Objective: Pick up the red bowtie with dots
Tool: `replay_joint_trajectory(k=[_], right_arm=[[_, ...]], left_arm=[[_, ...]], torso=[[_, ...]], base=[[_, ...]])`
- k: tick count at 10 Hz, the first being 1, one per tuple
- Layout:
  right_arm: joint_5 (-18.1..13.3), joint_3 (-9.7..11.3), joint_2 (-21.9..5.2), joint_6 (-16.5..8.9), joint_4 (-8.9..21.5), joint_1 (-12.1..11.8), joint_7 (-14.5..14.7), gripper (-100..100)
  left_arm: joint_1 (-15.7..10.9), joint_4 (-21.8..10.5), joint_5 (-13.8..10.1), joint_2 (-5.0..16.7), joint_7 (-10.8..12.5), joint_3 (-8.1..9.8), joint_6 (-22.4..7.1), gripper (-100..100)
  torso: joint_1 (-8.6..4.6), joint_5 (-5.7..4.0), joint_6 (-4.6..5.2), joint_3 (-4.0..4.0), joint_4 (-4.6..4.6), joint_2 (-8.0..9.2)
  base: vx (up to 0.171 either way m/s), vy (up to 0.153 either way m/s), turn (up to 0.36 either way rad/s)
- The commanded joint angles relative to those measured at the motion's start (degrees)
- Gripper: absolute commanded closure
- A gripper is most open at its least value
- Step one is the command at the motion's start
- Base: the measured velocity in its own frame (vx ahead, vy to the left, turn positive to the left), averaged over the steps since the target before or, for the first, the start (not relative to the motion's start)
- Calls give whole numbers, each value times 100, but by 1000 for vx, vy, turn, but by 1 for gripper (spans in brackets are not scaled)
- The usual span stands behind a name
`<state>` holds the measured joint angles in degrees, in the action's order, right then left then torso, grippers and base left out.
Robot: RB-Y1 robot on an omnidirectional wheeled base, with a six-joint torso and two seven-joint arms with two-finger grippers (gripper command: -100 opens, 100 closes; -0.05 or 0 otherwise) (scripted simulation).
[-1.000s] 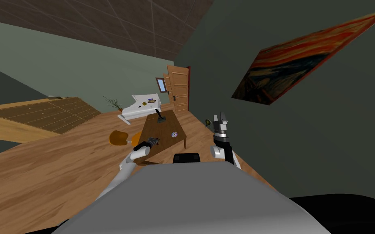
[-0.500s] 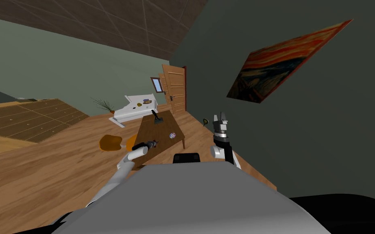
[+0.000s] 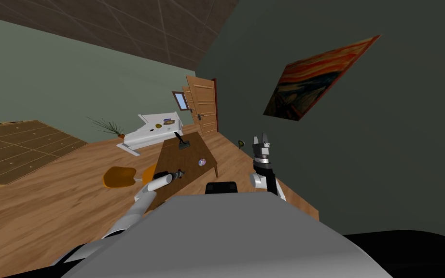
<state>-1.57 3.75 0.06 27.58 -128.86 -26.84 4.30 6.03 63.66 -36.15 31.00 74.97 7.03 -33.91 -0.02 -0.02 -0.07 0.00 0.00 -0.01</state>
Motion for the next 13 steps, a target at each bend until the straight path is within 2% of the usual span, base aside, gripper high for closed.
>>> replay_joint_trajectory(k=[1, 2, 3, 4, 5, 7, 8, 9, 10, 11, 12, 13], right_arm=[[0, 0, 0, 0, 0, 0, 0, 0], [0, 0, 0, 0, 0, 0, 0, 0], [0, 0, 0, 0, 0, 0, 0, 0], [0, 0, 0, 0, 0, 0, 0, 0], [0, 0, 0, 0, 0, 0, 0, 0], [0, 0, 0, 0, 0, 0, 0, 0], [0, 0, 0, 0, 0, 0, 0, 0], [0, -1, 0, 0, 0, -1, 0, 0], [0, 0, 0, 0, 0, 0, 0, 0], [0, -1, 0, 0, 0, -1, 0, 0], [0, 0, 0, 0, 0, 0, 0, 0], [0, -1, 0, 0, 0, -1, 0, 0]], left_arm=[[-54, -118, -7, 32, 227, 27, -167, -100], [-148, -344, -120, 130, 433, 59, -372, -100], [-148, -393, -120, 130, 470, 59, -372, -100], [-236, -621, -228, 227, 699, 90, -567, -100], [-236, -653, -228, 227, 699, 90, -567, -100], [-394, -1084, -423, 420, 1054, 146, -920, -100], [-394, -1120, -423, 420, 1118, 146, -920, -100], [-464, -1322, -510, 514, 1303, 170, -1076, -100], [-464, -1322, -510, 514, 1303, 170, -1076, -100], [-526, -1499, -588, 604, 1471, 193, -1215, -100], [-526, -1500, -588, 604, 1471, 193, -1215, -100], [-581, -1655, -658, 687, 1618, 212, -1338, -100]], torso=[[0, 0, 0, 0, 0, 0], [0, 0, -1, 0, 0, 0], [-1, 0, 1, 0, 0, 0], [0, 0, -2, 0, 0, 0], [0, 0, 0, 0, 0, 0], [0, 0, 1, 0, 0, 0], [-1, 0, 0, 0, 0, 0], [1, 1, -4, 0, 0, 0], [0, 0, -2, 1, 0, 1], [0, 1, -3, 1, 0, 1], [-1, 0, -1, 0, 0, 1], [0, 0, -3, 0, 0, 1]], base=[[4, -3, -78], [4, -7, -127], [4, -5, -101], [4, -7, -143], [3, -2, -63], [5, -8, -173], [5, -1, -44], [4, -6, -88], [2, -3, -59], [3, -6, -103], [3, -3, -48], [5, -5, -88]])
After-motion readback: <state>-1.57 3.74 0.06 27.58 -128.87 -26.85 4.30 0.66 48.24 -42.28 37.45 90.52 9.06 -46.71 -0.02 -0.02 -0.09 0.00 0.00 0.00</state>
